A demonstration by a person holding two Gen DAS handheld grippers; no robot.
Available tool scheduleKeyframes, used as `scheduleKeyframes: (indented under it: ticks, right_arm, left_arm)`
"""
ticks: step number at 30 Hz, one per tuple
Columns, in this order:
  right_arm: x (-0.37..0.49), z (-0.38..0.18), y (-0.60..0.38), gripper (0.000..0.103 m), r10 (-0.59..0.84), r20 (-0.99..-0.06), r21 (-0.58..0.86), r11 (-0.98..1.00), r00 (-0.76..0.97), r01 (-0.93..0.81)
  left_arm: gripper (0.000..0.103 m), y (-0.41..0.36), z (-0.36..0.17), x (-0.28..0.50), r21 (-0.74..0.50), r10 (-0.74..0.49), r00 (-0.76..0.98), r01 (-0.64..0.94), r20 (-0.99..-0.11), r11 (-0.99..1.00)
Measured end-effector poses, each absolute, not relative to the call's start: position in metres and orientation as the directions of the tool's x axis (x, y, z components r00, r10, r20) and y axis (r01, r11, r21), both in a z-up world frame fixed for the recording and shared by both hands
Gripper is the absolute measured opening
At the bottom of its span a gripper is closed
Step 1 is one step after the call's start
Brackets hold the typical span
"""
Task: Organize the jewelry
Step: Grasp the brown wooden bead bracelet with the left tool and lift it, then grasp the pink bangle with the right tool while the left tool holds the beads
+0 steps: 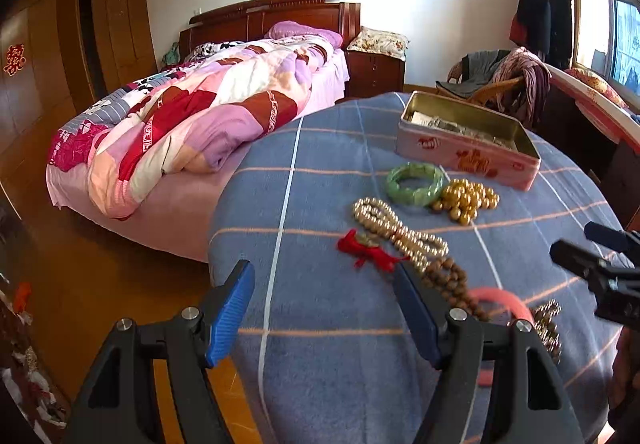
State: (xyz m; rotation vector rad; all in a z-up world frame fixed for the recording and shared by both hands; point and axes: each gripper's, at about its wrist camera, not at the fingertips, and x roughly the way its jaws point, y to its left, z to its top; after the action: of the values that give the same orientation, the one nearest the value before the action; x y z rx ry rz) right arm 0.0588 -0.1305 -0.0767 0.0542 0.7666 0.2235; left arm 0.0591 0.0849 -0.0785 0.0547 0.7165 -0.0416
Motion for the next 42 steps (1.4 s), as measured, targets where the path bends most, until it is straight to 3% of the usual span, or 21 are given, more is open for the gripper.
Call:
scheduleKeyframes:
  ticks: [8, 14, 17, 18, 19, 27, 30, 34, 42]
  right_arm:
    - [0.060, -0.080, -0.121, 0.093, 0.182, -0.689, 0.089, 0.982, 0.701, -0.167]
    - [0.054, -0.070, -0.141, 0.093, 0.117, -0.673, 0.058, 0.993, 0.731, -0.106]
    - [0.052, -0.069, -0.149, 0.093, 0.126, -0.672, 0.085, 0.992, 0.729, -0.093]
    - [0.052, -0.069, -0.150, 0.093, 0.131, -0.673, 0.093, 0.991, 0.728, -0.093]
    - [0.052, -0.070, -0.150, 0.093, 0.134, -0.675, 0.097, 0.991, 0.726, -0.093]
    - [0.055, -0.077, -0.139, 0.093, 0.196, -0.694, 0.127, 0.980, 0.693, -0.150]
    - [0.055, -0.076, -0.129, 0.094, 0.281, -0.698, 0.172, 0.959, 0.659, -0.227]
    - [0.055, -0.078, -0.100, 0.096, 0.373, -0.711, 0.202, 0.920, 0.596, -0.336]
    - [0.065, -0.104, -0.038, 0.097, 0.339, -0.808, 0.088, 0.878, 0.482, -0.471]
  left_arm:
    - [0.071, 0.058, -0.081, 0.062, -0.100, -0.207, 0.683, 0.194, -0.701, 0.976]
    - [0.071, 0.031, -0.103, 0.078, -0.111, -0.226, 0.593, 0.225, -0.773, 0.968]
    - [0.042, 0.023, -0.112, 0.077, -0.065, -0.203, 0.593, 0.246, -0.779, 0.967]
    - [0.027, 0.022, -0.111, 0.075, -0.065, -0.213, 0.588, 0.261, -0.780, 0.963]
    - [0.026, 0.024, -0.110, 0.075, -0.086, -0.233, 0.583, 0.269, -0.778, 0.959]
    - [0.024, 0.049, -0.069, 0.061, -0.120, -0.289, 0.699, 0.281, -0.654, 0.952]
    - [0.024, 0.068, -0.050, 0.057, -0.138, -0.280, 0.742, 0.248, -0.609, 0.959]
    - [0.024, 0.085, -0.038, 0.057, -0.092, -0.200, 0.786, 0.181, -0.585, 0.979]
    - [0.024, 0.112, -0.040, 0.060, -0.103, -0.147, 0.792, 0.107, -0.592, 0.989]
